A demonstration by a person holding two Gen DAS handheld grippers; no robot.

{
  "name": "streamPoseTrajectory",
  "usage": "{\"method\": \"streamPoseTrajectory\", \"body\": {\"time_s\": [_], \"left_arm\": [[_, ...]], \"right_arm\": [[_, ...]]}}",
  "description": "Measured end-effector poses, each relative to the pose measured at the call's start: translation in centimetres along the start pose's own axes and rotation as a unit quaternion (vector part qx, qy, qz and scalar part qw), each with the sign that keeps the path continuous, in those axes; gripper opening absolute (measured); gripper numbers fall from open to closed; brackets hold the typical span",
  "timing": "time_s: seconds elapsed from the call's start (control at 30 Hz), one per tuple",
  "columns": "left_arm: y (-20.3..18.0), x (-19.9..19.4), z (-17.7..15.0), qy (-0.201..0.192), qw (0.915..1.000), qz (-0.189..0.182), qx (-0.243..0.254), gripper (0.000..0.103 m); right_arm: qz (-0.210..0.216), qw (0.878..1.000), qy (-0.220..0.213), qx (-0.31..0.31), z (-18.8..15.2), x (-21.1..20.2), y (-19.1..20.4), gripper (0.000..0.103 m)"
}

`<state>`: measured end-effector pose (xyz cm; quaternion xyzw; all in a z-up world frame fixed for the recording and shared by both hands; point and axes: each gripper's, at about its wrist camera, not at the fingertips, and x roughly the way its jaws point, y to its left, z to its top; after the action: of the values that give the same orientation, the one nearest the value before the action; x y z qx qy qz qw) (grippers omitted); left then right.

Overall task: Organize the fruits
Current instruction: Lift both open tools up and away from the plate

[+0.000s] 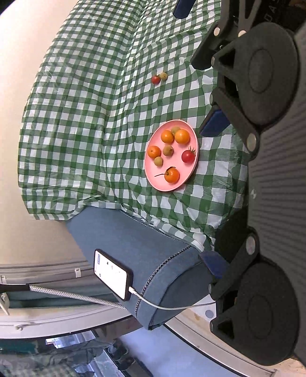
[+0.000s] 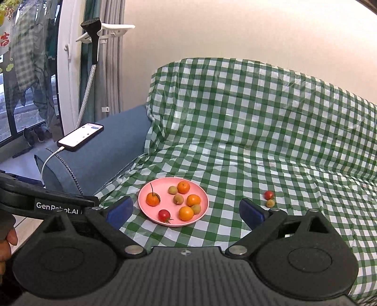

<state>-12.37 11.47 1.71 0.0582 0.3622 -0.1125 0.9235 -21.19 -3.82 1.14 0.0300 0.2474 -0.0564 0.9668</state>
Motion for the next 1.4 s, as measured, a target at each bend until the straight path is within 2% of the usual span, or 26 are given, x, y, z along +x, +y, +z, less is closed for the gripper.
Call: {"method": "streamPoseTrajectory", "body": {"time_s": [0.57, 1.03, 1.4], "left_arm": [[0.3, 0.0, 0.0, 0.003, 1.0000, 0.003, -0.002, 0.103], [-0.4, 3.1, -0.3, 0.060, 0.9981, 0.006, 0.009, 0.103], [-2.4, 6.5, 0.5, 0.096, 0.9946, 0.009, 0.040, 0.103]], "right_arm": [[0.001, 1.000, 0.003, 0.001, -0.2, 0.0, 0.6, 0.097], [0.012, 0.999, 0.033, 0.021, -0.9, 2.1, -0.4, 0.097], [0.015, 0.997, 0.059, 0.040, -1.5, 5.2, -2.2, 0.097]]}}
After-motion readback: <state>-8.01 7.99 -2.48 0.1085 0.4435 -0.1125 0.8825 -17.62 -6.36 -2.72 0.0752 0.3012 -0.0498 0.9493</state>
